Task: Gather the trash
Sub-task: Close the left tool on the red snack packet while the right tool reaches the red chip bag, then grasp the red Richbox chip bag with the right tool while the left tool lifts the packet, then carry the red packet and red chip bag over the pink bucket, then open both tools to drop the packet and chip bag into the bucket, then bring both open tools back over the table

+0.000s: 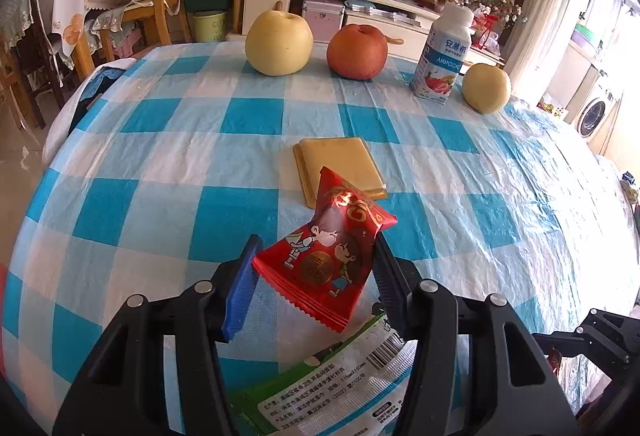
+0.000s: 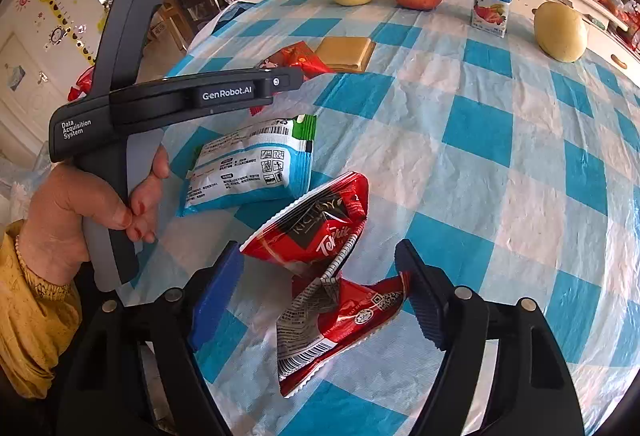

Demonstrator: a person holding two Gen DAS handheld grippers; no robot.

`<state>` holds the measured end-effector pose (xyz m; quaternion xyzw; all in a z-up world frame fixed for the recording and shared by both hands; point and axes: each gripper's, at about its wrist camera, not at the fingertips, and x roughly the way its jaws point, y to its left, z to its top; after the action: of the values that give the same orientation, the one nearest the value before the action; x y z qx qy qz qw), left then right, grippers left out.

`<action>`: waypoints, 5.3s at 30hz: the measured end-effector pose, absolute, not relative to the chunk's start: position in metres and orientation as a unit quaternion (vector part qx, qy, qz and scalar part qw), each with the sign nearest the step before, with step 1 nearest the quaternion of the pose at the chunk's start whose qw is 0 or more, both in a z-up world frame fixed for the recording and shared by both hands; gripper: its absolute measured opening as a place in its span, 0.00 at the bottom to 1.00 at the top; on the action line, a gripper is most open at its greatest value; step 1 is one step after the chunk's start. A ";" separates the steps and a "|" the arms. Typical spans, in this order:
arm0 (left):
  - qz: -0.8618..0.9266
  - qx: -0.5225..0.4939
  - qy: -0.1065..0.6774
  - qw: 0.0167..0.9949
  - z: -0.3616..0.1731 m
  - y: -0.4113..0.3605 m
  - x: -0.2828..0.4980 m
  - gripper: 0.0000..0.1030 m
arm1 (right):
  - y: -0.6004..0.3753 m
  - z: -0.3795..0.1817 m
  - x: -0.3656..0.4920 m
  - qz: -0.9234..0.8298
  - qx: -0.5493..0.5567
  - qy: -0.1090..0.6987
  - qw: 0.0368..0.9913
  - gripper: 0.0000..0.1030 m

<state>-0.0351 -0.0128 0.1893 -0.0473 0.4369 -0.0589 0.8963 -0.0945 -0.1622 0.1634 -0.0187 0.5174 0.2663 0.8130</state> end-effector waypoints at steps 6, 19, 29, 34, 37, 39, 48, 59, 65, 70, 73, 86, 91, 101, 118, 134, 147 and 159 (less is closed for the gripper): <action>-0.059 -0.062 0.426 0.901 0.198 0.002 -0.042 0.54 | -0.158 0.166 -0.093 0.264 -0.024 0.514 0.816 0.68; -0.068 -0.086 0.411 0.905 0.212 0.024 -0.054 0.54 | -0.154 0.153 -0.085 0.249 -0.022 0.539 0.804 0.78; -0.069 -0.105 0.405 0.906 0.216 0.042 -0.061 0.54 | -0.149 0.151 -0.091 0.226 -0.067 0.537 0.810 0.57; -0.064 -0.117 0.399 0.907 0.219 0.055 -0.064 0.54 | -0.147 0.154 -0.092 0.217 -0.074 0.530 0.817 0.50; -0.064 -0.122 0.395 0.909 0.223 0.060 -0.068 0.54 | -0.144 0.159 -0.093 0.213 -0.075 0.522 0.822 0.46; -0.064 -0.125 0.391 0.910 0.225 0.065 -0.071 0.54 | -0.141 0.162 -0.093 0.214 -0.071 0.518 0.825 0.46; -0.051 -0.154 0.372 0.914 0.235 0.096 -0.083 0.54 | -0.123 0.186 -0.095 0.206 -0.061 0.486 0.847 0.45; -0.017 -0.189 0.345 0.919 0.248 0.141 -0.099 0.54 | -0.077 0.217 -0.094 0.226 -0.061 0.451 0.861 0.45; 0.001 -0.217 0.328 0.920 0.255 0.173 -0.111 0.54 | -0.052 0.229 -0.089 0.236 -0.055 0.440 0.865 0.45; 0.023 -0.239 0.315 0.918 0.257 0.199 -0.121 0.54 | -0.026 0.242 -0.087 0.249 -0.056 0.426 0.868 0.45; 0.042 -0.254 0.305 0.917 0.259 0.216 -0.129 0.54 | -0.009 0.248 -0.085 0.257 -0.057 0.421 0.868 0.45; 0.164 -0.318 0.252 0.899 0.261 0.284 -0.163 0.55 | 0.092 0.265 -0.080 0.327 -0.074 0.406 0.850 0.45; 0.233 -0.347 0.232 0.878 0.257 0.318 -0.179 0.55 | 0.137 0.262 -0.077 0.359 -0.069 0.407 0.837 0.45; 0.313 -0.419 0.230 0.821 0.229 0.379 -0.208 0.55 | 0.237 0.241 -0.078 0.422 -0.097 0.409 0.803 0.45; 0.358 -0.378 0.225 0.823 0.227 0.377 -0.205 0.75 | 0.239 0.232 -0.072 0.405 -0.102 0.388 0.822 0.79; 0.241 -0.269 0.166 0.917 0.257 0.295 -0.176 0.88 | 0.117 0.253 -0.078 0.305 -0.116 0.368 0.871 0.88; 0.153 -0.200 0.189 0.949 0.270 0.227 -0.149 0.91 | 0.055 0.270 -0.075 0.260 -0.117 0.349 0.893 0.90; 0.080 -0.143 0.250 0.954 0.266 0.173 -0.122 0.91 | -0.022 0.277 -0.059 0.202 -0.067 0.354 0.911 0.92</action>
<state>-0.1218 0.1733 0.2657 -0.1428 0.2503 0.0798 0.9543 -0.0590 -0.0217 0.2766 -0.0669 0.3542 0.2020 0.9106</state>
